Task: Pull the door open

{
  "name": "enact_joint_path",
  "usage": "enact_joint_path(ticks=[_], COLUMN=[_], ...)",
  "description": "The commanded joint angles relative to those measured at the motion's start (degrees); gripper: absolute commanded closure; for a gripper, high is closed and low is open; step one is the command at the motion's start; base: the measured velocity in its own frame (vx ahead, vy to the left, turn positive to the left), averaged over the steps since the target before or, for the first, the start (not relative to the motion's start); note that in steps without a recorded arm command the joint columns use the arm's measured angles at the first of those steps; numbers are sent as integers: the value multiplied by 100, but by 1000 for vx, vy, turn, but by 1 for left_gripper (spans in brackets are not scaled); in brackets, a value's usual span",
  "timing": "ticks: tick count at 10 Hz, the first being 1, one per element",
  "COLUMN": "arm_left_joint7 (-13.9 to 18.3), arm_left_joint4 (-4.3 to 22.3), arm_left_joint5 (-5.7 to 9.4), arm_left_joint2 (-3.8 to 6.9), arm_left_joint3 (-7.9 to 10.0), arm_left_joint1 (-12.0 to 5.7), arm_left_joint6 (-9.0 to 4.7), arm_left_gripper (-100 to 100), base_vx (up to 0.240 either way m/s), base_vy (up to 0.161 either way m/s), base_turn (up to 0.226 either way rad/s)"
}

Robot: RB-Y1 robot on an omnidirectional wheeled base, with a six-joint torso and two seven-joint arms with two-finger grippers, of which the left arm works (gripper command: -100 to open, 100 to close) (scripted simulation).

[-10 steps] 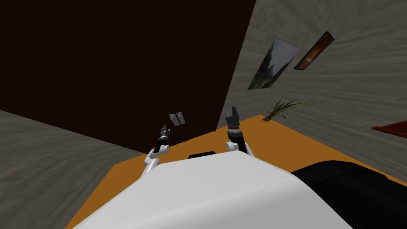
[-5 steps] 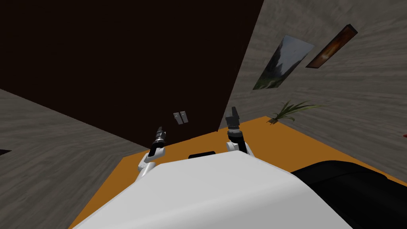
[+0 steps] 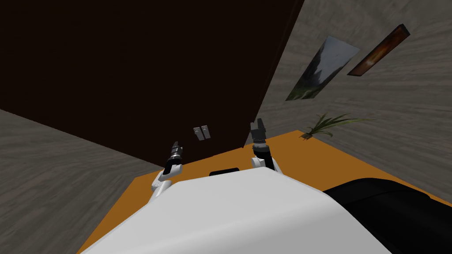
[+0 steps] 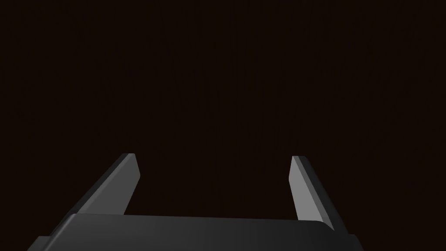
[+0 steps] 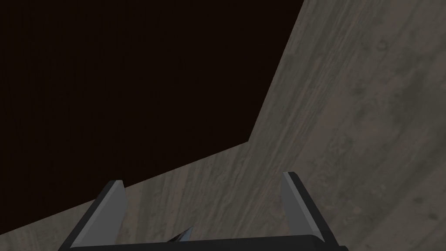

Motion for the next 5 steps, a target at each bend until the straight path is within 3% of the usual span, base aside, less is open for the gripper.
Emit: enact_joint_path(ticks=[1,3,5], arm_left_joint7=[1,-3,-5], arm_left_joint4=[27,-5,-63], arm_left_joint5=[-10,-27,-55], arm_left_joint2=[-39,-113,-229], arm_left_joint3=[-68,-166,-326], arm_left_joint1=[-99,-201,-355], arm_left_joint6=[-28,-40,-58], arm_left_gripper=[-100,-100,-100], base_vx=[174,197,216], base_vy=[-16,-32,-85], base_turn=[-114,-122,-179])
